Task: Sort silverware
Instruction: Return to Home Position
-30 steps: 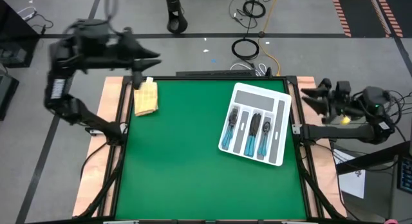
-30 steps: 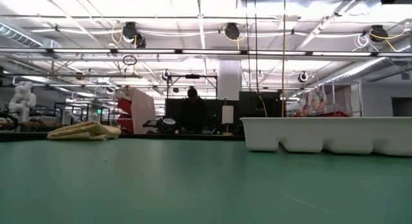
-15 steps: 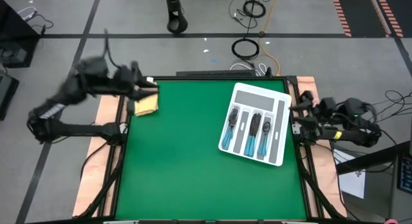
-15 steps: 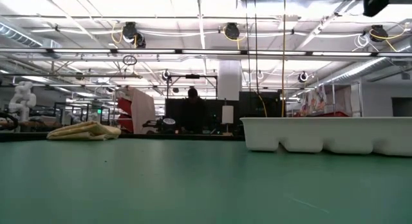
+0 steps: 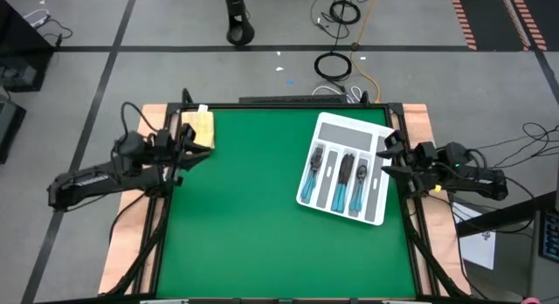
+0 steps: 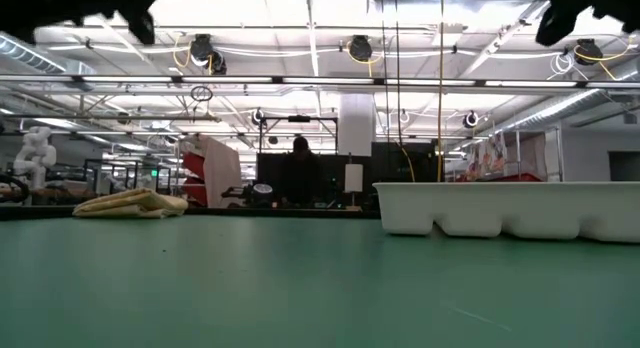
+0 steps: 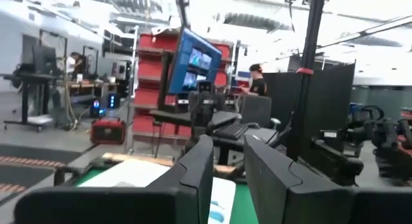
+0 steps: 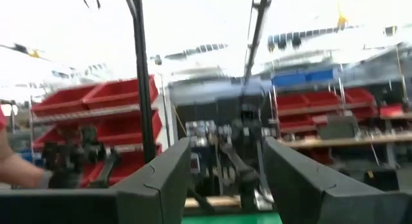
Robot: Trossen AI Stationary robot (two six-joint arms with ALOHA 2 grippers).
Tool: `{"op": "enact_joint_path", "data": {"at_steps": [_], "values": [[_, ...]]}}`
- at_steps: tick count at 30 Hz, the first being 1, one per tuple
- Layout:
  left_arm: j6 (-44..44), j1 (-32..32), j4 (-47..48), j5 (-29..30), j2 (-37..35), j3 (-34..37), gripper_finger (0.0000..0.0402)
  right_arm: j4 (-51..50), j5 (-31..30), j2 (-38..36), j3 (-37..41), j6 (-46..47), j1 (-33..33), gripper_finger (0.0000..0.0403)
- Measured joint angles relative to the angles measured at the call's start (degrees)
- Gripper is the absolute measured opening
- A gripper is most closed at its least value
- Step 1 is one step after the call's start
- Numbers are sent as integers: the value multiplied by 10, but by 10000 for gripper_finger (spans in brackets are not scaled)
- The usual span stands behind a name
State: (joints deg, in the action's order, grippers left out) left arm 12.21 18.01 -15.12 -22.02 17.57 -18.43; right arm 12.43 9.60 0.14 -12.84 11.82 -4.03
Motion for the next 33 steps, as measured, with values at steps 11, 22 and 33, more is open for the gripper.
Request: {"op": "enact_joint_path", "data": {"at_steps": [11,22,33], "values": [[46,-26,-43,46,-97,146,90,153,20,1,121,-5,0,183],[55,-55,-47,87,-104,180,90,82,24,1,120,-34,0,183],[99,-61,-17,86,-102,181,90,-25,25,1,120,-13,0,183]]}}
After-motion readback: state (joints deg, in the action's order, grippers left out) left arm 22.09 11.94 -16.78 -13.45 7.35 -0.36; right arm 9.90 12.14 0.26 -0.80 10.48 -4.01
